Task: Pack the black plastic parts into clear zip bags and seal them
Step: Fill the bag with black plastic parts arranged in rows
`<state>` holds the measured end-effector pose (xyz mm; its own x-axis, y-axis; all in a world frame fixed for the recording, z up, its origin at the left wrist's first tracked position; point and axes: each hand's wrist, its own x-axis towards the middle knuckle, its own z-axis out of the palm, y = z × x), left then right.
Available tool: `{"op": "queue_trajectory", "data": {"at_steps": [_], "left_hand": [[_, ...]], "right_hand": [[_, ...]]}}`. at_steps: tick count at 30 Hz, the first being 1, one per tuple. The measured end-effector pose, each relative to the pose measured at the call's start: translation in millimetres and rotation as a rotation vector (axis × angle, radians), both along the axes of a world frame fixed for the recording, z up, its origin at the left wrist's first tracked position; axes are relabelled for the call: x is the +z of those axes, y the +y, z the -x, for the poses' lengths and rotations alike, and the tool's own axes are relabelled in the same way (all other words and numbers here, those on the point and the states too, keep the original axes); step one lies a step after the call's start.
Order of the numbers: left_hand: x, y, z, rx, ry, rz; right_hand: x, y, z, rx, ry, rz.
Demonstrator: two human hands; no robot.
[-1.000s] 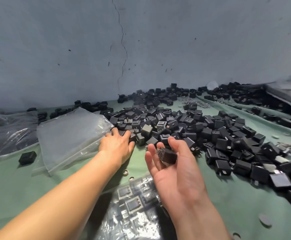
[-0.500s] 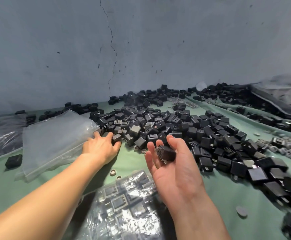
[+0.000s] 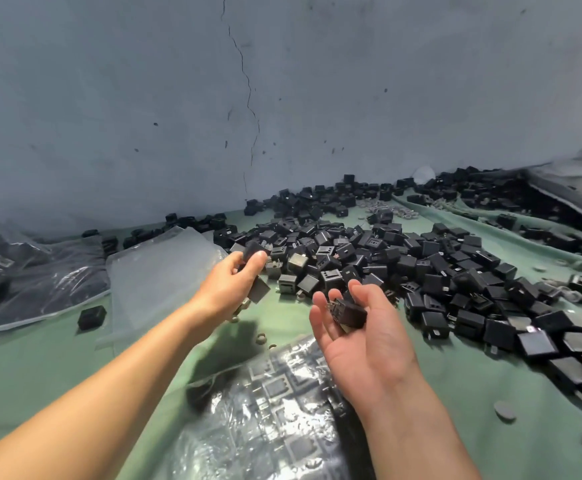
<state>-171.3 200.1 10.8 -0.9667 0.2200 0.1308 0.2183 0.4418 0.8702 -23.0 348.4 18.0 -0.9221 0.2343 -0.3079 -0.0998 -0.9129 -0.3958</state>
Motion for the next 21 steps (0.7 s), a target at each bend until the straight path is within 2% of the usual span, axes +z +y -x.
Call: {"op": "queue_trajectory", "data": {"at_steps": [2,4,8,10,12,15,17,21], "left_hand": [[17,-1,-14,0.031,-0.227,-0.278],[28,-4,-28,0.024,-0.37,-0.431],[38,0,-74,-0.098,-0.408,-0.446],[37,8,-101,-0.184,-0.283,-0.405],[28,16,-127,-0.208,-0.011,-0.301],[9,20,-156,-0.008,0.398,0.09],[4,20,-172,0.078,0.486,0.145],[-3,14,-186,0.151,0.513,0.108]], "right_hand": [[-1,-6,-1,0.008,-0.01,-0.009],[-2,-13,-1,0.015,-0.021,-0.023],[-3,-29,-2,0.005,-0.023,-0.046],[-6,-35,-3,0.036,-0.008,-0.046],[-9,-43,-8,0.112,0.05,-0.041],[-10,-53,-21,0.176,0.162,-0.046],[-15,-56,-27,0.162,0.205,-0.073],[-23,-61,-35,0.198,0.182,-0.089]]}}
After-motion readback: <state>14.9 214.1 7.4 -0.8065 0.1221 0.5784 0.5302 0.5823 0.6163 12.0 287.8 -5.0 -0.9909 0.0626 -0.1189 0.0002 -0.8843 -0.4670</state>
